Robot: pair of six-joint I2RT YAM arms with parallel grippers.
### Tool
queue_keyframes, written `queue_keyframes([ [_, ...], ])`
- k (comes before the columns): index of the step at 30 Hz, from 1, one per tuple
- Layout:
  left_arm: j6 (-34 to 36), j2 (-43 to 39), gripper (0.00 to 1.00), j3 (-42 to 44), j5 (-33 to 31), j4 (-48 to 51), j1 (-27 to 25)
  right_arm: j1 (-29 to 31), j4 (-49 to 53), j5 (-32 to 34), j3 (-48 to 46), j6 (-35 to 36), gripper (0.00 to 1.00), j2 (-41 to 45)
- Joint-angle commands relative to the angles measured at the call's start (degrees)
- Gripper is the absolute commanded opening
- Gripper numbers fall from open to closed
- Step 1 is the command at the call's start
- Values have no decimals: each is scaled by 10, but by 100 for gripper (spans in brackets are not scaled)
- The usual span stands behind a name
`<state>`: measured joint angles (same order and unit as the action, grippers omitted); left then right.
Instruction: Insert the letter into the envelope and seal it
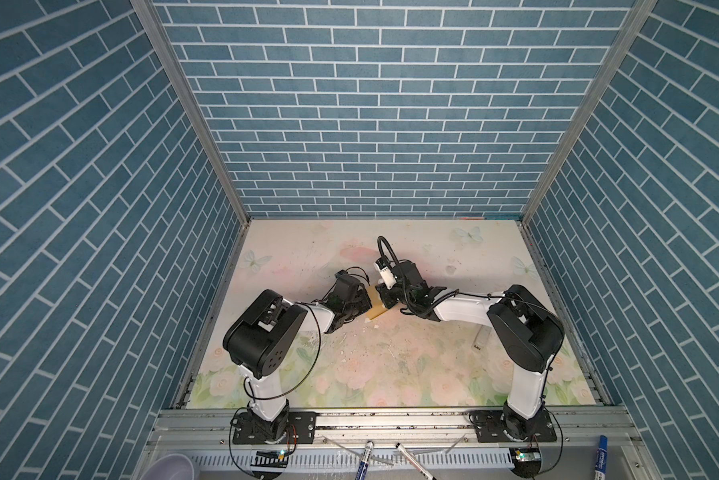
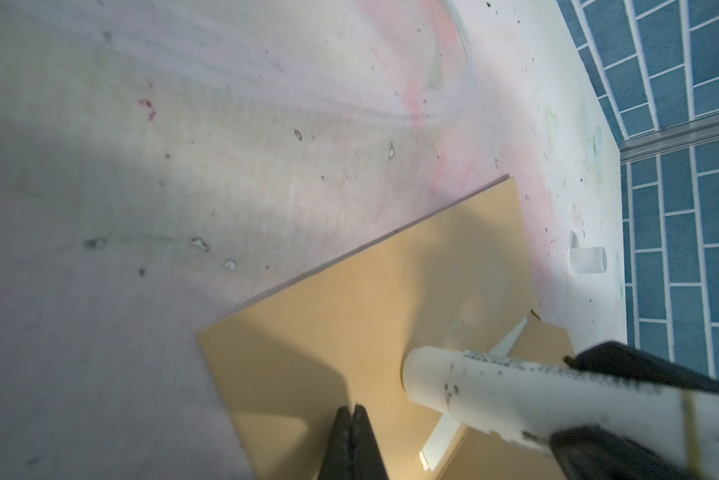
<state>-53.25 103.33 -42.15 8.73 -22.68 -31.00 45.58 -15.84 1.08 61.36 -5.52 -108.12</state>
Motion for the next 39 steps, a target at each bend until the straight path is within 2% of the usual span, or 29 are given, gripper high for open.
queue_keyframes([
  [1, 3, 41, 0, 33, -24, 141, 2, -33, 47, 66, -22, 42, 0, 1],
  [30, 1, 36, 0, 37, -27, 141, 2, -121, 106, 129, -17, 36, 0, -1],
  [39, 1, 36, 0, 37, -27, 141, 2, -140, 105, 97, -16, 10, 0, -2],
])
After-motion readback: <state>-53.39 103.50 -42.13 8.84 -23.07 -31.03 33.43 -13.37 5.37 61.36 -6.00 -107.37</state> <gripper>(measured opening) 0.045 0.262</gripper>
